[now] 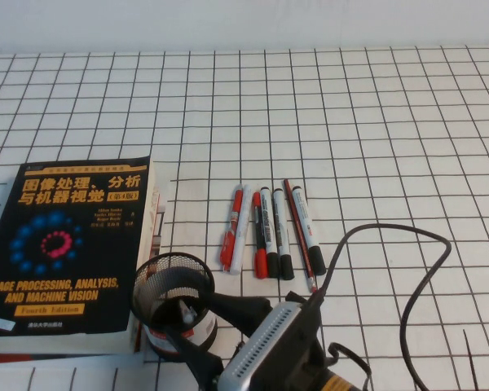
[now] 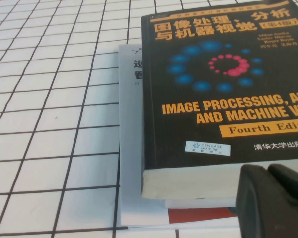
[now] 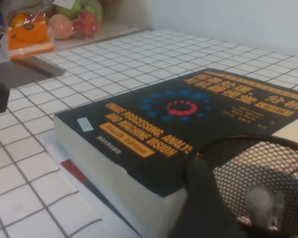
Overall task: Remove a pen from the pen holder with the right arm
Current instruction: 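Take a marker out of the pen holder and lay it on the table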
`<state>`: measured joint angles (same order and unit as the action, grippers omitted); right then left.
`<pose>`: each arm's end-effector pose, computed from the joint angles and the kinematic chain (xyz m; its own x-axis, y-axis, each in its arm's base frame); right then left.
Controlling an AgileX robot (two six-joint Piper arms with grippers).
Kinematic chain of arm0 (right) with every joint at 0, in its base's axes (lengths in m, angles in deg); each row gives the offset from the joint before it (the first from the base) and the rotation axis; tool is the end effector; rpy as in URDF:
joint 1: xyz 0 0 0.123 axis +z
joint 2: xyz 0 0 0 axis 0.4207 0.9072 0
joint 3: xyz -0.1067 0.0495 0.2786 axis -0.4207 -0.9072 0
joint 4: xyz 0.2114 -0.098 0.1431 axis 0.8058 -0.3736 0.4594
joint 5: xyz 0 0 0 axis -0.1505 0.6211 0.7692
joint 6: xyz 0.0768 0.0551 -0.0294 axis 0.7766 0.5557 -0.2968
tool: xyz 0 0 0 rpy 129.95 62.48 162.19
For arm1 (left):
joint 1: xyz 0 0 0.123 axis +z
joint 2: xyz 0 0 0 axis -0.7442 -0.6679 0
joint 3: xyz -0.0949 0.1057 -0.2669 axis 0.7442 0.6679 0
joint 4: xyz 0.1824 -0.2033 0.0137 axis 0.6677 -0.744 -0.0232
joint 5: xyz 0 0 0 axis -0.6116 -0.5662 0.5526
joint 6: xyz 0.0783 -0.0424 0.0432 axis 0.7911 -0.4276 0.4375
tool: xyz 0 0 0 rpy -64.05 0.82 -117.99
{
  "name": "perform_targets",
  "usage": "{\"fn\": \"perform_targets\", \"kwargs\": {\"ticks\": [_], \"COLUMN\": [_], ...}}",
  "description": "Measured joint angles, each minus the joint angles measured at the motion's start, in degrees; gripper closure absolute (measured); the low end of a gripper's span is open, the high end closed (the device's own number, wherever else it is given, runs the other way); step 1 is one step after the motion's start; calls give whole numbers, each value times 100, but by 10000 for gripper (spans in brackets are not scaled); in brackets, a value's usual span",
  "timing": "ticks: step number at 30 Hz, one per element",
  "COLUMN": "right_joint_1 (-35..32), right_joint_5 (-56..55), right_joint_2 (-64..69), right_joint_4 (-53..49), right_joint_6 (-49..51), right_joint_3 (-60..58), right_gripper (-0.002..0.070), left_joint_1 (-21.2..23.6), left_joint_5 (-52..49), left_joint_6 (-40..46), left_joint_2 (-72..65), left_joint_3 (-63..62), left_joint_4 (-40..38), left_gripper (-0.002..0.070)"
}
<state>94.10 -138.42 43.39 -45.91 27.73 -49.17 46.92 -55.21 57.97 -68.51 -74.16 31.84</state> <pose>0.1391 0.3055 0.1651 -0.0351 0.0009 -0.9994 -0.8332 0.5521 0.0298 0.0643 -0.0025 0.1678 -0.2986 0.0969 -0.9495 0.0585 0.9948 0.0831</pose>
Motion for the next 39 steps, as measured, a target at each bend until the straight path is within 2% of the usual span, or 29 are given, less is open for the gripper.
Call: {"fn": "perform_targets", "kwargs": {"ticks": [17, 21, 35, 39], "right_joint_1": [-61, -61, -61, -61], "right_joint_5": [-45, -45, -45, -45], "right_joint_2": [452, 452, 452, 452], "right_joint_4": [218, 231, 252, 252], "right_joint_6": [-23, -23, -36, -36], "right_joint_3": [405, 405, 405, 405], "right_gripper": [295, 341, 570, 582], "left_joint_1": [0, 0, 0, 0], "left_joint_5": [0, 0, 0, 0], "left_joint_6": [0, 0, 0, 0], "left_joint_2": [0, 0, 0, 0], "left_joint_3": [0, 0, 0, 0], "left_joint_4": [0, 0, 0, 0], "left_gripper": [679, 679, 679, 679]}}
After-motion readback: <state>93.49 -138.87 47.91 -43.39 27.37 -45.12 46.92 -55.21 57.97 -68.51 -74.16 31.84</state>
